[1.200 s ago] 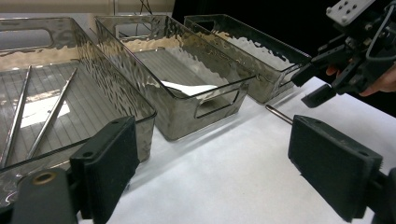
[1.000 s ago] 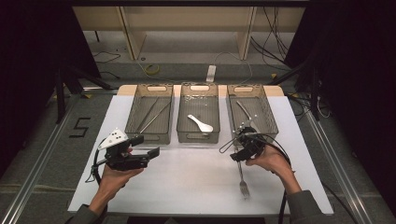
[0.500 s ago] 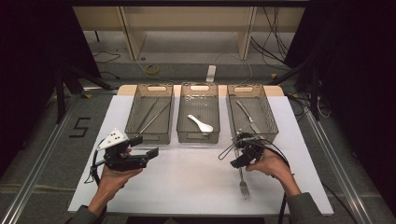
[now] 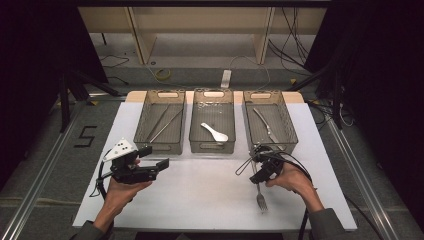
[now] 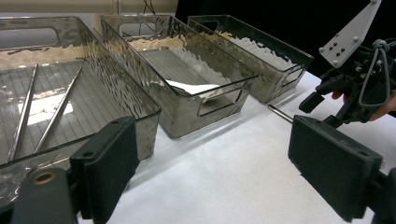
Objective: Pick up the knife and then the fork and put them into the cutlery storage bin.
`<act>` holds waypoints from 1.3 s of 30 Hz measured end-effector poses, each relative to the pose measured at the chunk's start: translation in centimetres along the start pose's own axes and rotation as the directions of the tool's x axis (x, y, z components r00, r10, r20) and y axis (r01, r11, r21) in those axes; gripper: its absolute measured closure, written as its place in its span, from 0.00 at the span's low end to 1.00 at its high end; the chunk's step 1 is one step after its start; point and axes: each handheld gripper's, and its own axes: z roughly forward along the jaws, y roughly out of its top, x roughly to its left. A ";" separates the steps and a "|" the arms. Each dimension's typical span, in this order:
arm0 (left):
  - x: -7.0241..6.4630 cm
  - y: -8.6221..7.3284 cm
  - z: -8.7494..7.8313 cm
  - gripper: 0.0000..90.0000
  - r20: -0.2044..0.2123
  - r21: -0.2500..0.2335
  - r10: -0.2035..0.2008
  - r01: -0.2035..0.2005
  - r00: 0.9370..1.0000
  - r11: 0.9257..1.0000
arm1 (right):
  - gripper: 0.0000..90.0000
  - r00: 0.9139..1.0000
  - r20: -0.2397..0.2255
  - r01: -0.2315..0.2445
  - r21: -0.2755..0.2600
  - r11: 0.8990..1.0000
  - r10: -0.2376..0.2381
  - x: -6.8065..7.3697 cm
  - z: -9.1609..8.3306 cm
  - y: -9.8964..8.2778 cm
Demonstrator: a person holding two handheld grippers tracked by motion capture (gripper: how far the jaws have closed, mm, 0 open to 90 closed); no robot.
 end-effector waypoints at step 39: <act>-0.3 0.0 0.2 0.17 0.009 0.014 0.020 -0.021 1.000 1.000 | 0.76 0.998 -0.002 0.055 0.069 0.996 -0.055 0.9 0.9 -0.3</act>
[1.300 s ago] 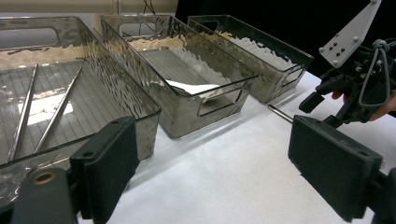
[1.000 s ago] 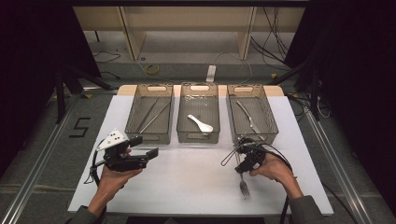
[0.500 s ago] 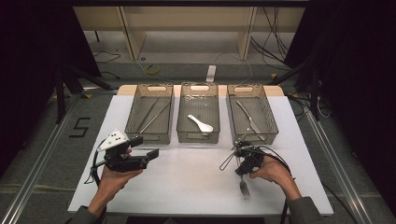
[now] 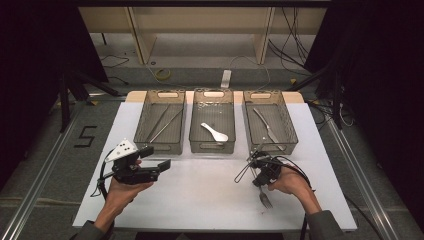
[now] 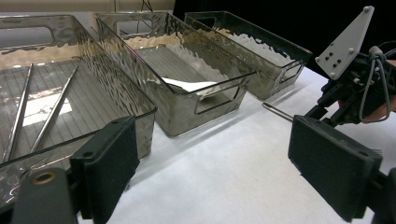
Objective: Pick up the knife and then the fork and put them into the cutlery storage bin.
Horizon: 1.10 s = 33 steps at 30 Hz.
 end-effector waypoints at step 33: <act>0.0 0.0 0.0 0.17 0.001 0.000 0.000 0.000 1.000 1.000 | 0.94 0.998 -0.002 0.060 -0.044 0.997 -0.060 0.0 -1.1 -0.1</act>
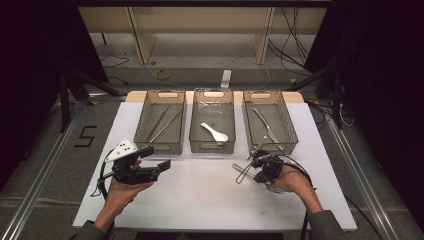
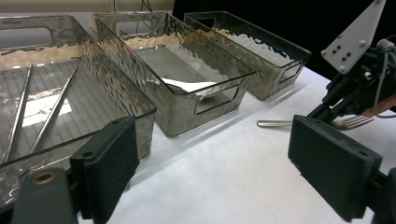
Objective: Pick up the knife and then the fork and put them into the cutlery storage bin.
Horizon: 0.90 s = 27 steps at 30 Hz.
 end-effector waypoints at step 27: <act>0.1 0.0 0.0 0.17 -0.001 -0.003 -0.008 0.008 1.000 1.000 | 0.95 0.999 -0.054 -0.012 -0.145 0.989 0.004 -1.0 -3.5 -0.8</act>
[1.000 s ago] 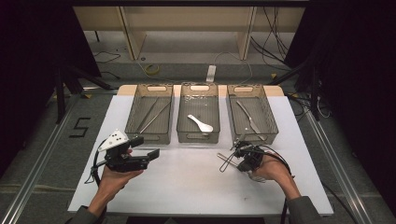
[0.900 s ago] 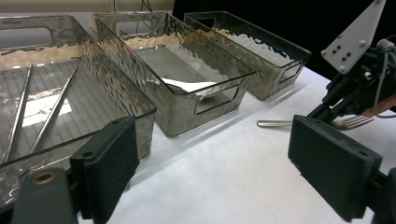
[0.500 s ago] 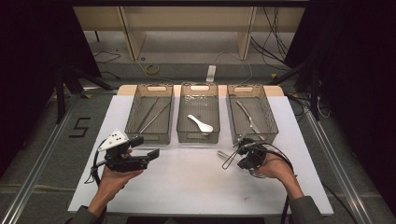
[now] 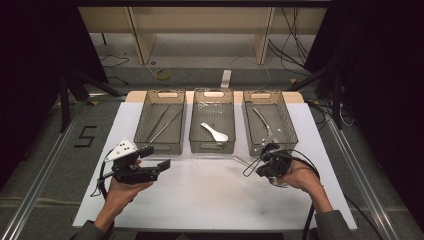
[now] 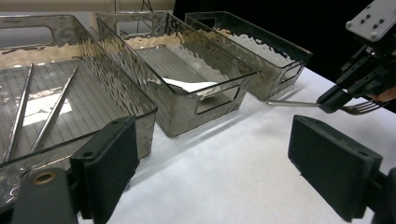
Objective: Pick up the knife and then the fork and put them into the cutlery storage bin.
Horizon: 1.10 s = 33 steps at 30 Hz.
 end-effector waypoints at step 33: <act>0.1 0.0 0.1 0.17 0.001 -0.003 -0.003 0.003 1.000 1.000 | 0.94 0.962 0.088 -0.229 -0.244 0.942 0.257 -11.0 -4.7 5.6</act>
